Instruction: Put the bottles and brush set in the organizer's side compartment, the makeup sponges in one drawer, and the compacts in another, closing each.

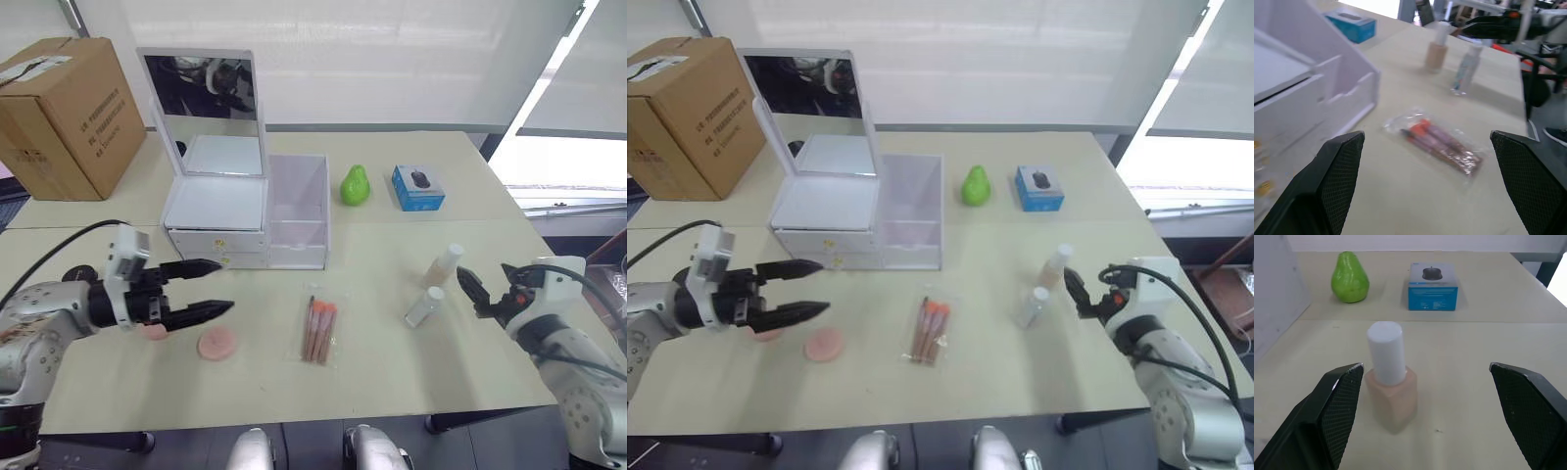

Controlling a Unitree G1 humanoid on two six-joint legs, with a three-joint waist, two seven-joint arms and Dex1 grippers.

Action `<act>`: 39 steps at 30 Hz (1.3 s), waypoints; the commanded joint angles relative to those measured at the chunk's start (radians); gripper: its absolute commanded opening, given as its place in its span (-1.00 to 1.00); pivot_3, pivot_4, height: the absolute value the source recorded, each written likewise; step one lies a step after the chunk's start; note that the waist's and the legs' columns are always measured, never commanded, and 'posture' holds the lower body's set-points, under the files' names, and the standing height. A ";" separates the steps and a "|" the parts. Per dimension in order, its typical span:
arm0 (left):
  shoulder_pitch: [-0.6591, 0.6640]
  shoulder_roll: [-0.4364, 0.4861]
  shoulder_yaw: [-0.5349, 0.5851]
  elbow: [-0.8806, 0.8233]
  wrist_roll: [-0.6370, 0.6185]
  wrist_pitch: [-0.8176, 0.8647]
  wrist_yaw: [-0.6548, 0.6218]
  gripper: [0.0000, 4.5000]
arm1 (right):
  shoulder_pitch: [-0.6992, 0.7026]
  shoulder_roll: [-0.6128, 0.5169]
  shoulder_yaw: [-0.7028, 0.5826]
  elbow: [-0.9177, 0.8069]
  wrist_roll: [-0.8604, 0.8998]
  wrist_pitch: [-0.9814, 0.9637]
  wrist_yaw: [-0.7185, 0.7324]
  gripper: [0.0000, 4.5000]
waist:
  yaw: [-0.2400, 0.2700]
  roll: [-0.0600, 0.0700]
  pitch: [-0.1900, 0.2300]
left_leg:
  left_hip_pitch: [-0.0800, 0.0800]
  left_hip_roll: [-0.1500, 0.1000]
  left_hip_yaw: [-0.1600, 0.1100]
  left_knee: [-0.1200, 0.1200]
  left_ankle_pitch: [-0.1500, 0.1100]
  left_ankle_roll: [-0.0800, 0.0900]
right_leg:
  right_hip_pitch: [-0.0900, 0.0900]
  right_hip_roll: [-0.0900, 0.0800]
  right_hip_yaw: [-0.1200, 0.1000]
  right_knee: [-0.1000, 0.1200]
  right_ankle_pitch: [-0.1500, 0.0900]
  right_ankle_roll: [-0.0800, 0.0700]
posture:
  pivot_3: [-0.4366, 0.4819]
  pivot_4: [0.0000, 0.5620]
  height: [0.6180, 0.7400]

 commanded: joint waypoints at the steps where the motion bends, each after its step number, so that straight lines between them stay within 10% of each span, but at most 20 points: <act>1: -0.005 -0.009 -0.018 -0.086 -0.035 0.012 0.011 0.96 | -0.039 0.001 0.034 0.041 -0.050 -0.069 0.005 1.00 | 0.000 0.000 0.000 | 0.001 0.000 -0.001 0.000 0.000 0.000 | 0.001 0.001 0.000 0.000 0.000 0.000 | -0.05 -0.47 0.88; 14: 0.032 -0.013 -0.028 -0.145 -0.024 0.012 0.071 0.96 | -0.124 0.022 0.113 0.164 -0.095 -0.148 0.054 1.00 | -0.005 0.001 0.000 | 0.003 0.000 -0.009 0.000 0.000 0.000 | 0.005 0.007 0.004 -0.003 0.000 -0.001 | -0.05 -0.47 0.88; 26: 0.083 -0.006 0.001 -0.186 -0.045 0.020 0.103 1.00 | -0.144 0.031 0.127 0.196 -0.096 -0.184 0.091 -0.59 | -0.006 0.003 0.001 | 0.003 0.000 -0.009 0.000 0.000 0.000 | 0.005 0.007 0.004 -0.003 0.000 -0.001 | -0.05 -0.47 0.88; 39: 0.103 -0.034 0.057 -0.166 -0.032 0.019 0.191 1.00 | -0.292 -0.023 0.076 0.087 0.044 -0.062 0.120 -0.59 | -0.013 0.007 0.003 | 0.003 0.000 -0.009 0.000 0.000 0.000 | 0.005 0.007 0.005 -0.003 0.000 -0.001 | -0.05 -0.47 0.88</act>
